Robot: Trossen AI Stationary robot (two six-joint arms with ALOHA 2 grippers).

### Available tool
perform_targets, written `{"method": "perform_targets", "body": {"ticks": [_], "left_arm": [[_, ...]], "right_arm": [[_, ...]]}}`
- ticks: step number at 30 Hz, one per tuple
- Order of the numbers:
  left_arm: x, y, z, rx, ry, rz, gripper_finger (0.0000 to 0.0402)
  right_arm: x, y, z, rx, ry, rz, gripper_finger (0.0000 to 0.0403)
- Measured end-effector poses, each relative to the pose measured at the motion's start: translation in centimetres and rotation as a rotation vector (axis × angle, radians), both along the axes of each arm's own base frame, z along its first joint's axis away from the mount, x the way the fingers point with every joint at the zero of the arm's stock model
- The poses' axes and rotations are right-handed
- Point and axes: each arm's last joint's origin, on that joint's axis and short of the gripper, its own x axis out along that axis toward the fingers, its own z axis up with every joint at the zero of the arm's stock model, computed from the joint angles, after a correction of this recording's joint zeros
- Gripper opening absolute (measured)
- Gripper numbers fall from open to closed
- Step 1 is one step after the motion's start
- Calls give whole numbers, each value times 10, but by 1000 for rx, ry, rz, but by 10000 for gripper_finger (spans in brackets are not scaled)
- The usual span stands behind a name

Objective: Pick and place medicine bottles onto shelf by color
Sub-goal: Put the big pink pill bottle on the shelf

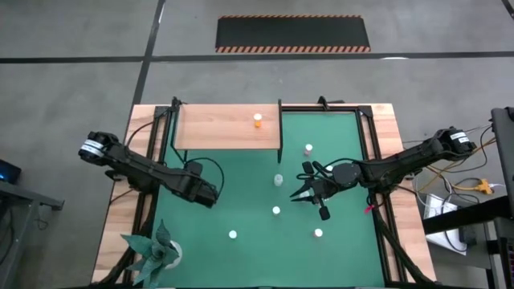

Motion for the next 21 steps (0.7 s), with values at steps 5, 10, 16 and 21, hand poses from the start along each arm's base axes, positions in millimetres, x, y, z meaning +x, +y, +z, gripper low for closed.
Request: {"method": "perform_targets", "body": {"ticks": [5, 10, 16, 21], "left_arm": [[0, 0, 0, 2, 2, -1, 179], [0, 0, 0, 11, 3, -3, 153], [1, 0, 1, 3, 1, -2, 148], [7, -3, 14, -40, -56, -7, 146]], "right_arm": [[0, 0, 0, 4, 2, -1, 43], [0, 0, 0, 3, 4, -1, 43], [-1, 0, -2, 13, 24, -5, 43], [-1, 0, -2, 20, 32, -6, 43]]}}
